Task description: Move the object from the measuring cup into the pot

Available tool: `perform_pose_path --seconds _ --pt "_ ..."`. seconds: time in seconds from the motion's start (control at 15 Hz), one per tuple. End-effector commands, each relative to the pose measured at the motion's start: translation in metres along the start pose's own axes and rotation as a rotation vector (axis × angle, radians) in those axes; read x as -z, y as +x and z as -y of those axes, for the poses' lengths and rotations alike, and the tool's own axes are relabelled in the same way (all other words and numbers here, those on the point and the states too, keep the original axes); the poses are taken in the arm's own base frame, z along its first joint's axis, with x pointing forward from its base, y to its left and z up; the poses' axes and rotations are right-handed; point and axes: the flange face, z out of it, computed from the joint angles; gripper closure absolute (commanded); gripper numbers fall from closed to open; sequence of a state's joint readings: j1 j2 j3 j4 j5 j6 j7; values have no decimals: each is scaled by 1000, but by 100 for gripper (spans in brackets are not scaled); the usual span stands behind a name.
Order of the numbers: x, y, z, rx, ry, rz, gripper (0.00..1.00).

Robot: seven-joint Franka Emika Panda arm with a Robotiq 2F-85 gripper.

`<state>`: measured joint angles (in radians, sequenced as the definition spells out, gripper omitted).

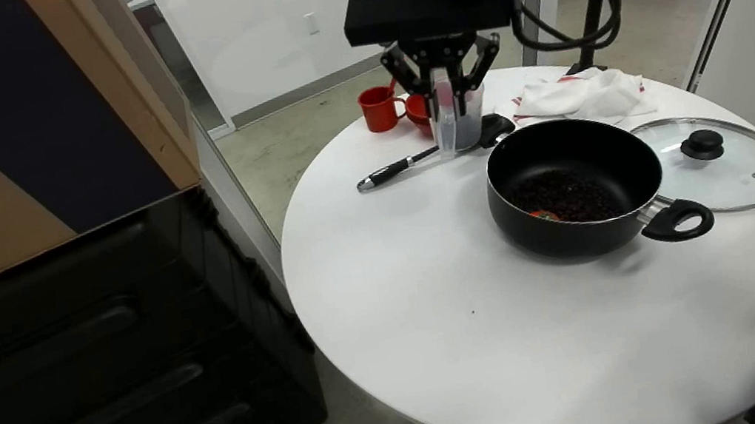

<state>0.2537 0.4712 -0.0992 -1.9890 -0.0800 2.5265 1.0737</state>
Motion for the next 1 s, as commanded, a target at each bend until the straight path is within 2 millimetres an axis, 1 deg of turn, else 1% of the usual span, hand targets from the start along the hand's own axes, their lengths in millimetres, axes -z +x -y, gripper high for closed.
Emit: perform_pose_path --seconds 0.0,0.2,0.33,0.53,0.73,0.93 --pt "-2 37 -27 -156 -53 90 93" --pt "-19 49 -57 -238 -114 232 93" --pt "-26 53 -71 -275 -141 338 93" --pt "-32 54 -85 -289 -166 494 93" --pt "-33 59 -97 -278 -149 661 93" --pt "-36 74 -112 -312 -124 815 93"
